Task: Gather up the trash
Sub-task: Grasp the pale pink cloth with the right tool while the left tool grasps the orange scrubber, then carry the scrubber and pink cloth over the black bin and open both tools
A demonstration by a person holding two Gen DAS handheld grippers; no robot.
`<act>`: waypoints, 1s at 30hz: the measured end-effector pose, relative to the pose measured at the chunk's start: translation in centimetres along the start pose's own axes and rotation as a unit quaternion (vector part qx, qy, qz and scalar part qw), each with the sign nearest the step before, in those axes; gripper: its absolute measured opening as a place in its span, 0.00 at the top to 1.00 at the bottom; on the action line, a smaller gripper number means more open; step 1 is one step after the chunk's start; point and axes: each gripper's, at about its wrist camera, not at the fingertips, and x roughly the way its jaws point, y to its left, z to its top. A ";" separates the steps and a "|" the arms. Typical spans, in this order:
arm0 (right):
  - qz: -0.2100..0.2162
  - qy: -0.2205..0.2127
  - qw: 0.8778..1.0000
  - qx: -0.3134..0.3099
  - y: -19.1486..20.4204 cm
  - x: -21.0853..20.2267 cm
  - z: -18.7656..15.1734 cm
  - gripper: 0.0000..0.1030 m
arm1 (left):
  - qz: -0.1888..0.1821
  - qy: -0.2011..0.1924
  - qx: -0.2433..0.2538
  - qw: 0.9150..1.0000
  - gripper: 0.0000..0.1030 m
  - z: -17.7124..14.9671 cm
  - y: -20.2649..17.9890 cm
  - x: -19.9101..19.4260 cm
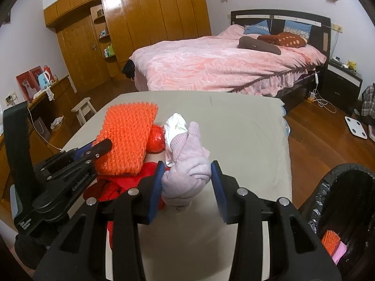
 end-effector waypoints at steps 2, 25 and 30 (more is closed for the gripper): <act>0.001 -0.004 1.000 0.000 0.1 -0.4 0.1 0.62 | -0.001 -0.011 -0.004 1.000 0.85 0.2 0.0 -1.1; -0.028 -0.063 0.998 0.012 -3.5 -10.1 0.5 0.62 | -0.073 -0.068 0.026 0.995 0.85 2.9 -6.4 -9.2; -0.052 -0.070 0.996 0.018 -5.5 -12.6 -0.3 0.62 | -0.100 -0.068 0.039 0.992 0.85 2.9 -9.1 -9.9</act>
